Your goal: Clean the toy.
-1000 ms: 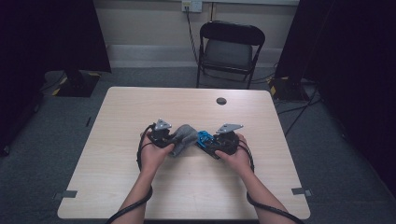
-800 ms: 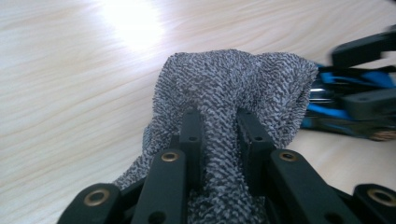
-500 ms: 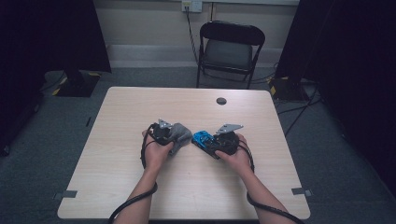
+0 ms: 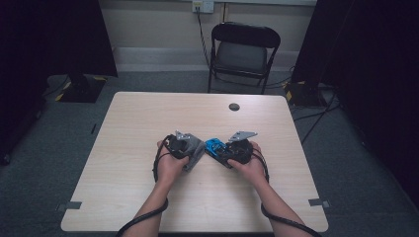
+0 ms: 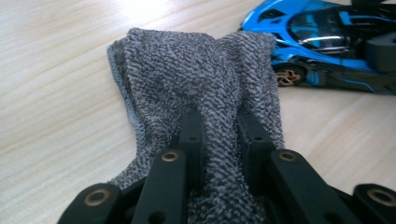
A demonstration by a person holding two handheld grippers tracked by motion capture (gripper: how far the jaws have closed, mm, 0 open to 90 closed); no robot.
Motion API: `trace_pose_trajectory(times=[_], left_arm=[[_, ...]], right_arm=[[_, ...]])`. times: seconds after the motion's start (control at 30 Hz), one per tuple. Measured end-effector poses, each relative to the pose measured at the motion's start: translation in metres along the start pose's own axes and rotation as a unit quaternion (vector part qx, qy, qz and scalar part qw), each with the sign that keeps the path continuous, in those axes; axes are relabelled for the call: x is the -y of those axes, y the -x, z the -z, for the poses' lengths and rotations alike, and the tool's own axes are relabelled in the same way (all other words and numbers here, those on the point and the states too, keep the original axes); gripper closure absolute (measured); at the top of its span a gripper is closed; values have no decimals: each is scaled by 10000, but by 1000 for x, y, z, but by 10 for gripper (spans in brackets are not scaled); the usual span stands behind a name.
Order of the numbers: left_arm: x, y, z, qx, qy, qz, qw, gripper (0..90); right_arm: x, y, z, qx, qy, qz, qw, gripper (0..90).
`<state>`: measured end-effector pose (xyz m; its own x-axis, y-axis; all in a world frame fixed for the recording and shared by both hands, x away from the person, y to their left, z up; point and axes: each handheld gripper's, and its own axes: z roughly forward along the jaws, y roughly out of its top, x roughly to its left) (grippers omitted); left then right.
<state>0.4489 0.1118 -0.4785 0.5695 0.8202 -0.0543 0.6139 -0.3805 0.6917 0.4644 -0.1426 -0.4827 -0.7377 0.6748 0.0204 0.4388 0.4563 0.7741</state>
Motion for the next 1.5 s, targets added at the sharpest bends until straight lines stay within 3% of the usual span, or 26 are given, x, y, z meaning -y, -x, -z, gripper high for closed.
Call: trace_pose_trajectory(times=[0.5,0.9,1.5], left_arm=[[10,20,10,207,-124,-270,9993,753],[10,35,11,443,-151,-568,9973,752],[10,62,5,904,-25,-660,9937,750]], right_arm=[[-1,-1,0,39,-47,0,10000,407],[-2,-1,0,41,-69,-3,10000,407],[-2,-1,0,42,-60,-4,10000,407]])
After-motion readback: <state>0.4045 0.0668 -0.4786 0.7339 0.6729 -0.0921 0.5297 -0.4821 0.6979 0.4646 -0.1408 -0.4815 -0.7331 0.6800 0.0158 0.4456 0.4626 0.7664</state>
